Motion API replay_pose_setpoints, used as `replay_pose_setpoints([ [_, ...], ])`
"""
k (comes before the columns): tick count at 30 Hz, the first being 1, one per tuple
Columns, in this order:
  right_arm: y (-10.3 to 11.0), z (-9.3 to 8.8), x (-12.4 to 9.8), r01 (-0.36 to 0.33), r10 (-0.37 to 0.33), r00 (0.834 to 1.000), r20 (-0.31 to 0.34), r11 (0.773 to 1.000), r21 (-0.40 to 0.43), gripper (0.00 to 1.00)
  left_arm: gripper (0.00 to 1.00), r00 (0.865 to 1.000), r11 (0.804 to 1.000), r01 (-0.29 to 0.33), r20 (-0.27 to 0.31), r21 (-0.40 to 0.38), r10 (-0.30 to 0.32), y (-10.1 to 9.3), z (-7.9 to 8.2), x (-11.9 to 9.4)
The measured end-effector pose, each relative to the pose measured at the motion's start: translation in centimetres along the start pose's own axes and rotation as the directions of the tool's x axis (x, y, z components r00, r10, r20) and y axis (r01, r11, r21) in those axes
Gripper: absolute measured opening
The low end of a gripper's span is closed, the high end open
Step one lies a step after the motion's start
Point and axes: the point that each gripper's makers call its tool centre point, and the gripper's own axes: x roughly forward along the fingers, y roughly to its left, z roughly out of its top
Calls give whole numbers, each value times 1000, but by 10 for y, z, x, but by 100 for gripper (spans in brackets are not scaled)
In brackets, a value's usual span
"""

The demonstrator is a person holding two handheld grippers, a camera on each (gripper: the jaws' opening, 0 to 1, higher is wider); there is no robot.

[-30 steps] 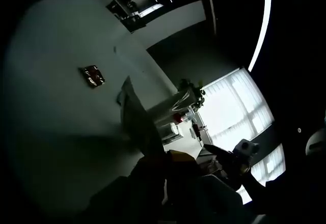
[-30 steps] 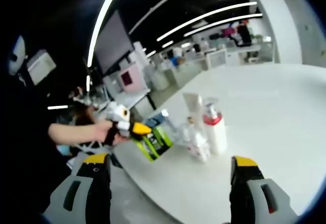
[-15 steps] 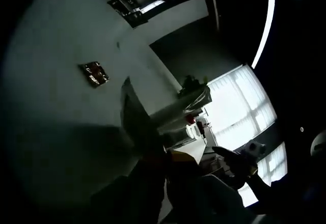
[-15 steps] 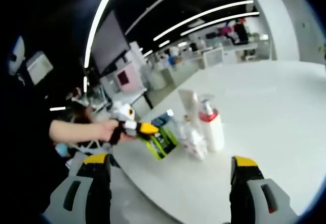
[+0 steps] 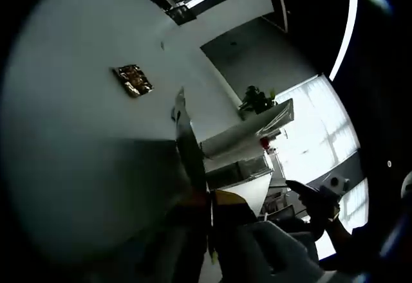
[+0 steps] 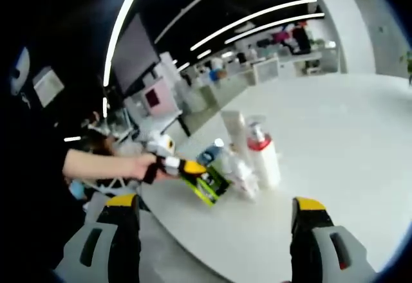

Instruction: Arrange the skincare products in the storage area until every visible bottle or jar stands upright without overlapping.

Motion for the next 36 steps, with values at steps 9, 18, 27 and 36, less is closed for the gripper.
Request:
replay_pose_setpoints([
  [9,-2,-1,1,5,-5,1000,-2,1000,8,99,0,993,992,-115,22,-45,116,18,-6,1],
  [18,1,1,3,-5,5,1000,7,1000,10,99,2,987,986,-160,27,-37,161,24,-11,2],
  [27,1,0,3,-10,10,1000,5,1000,13,99,18,981,980,-196,19,24,195,26,-15,0],
  [36,2,1,2,-12,11,1000,10,1000,12,99,34,974,971,-225,20,74,224,25,-15,0],
])
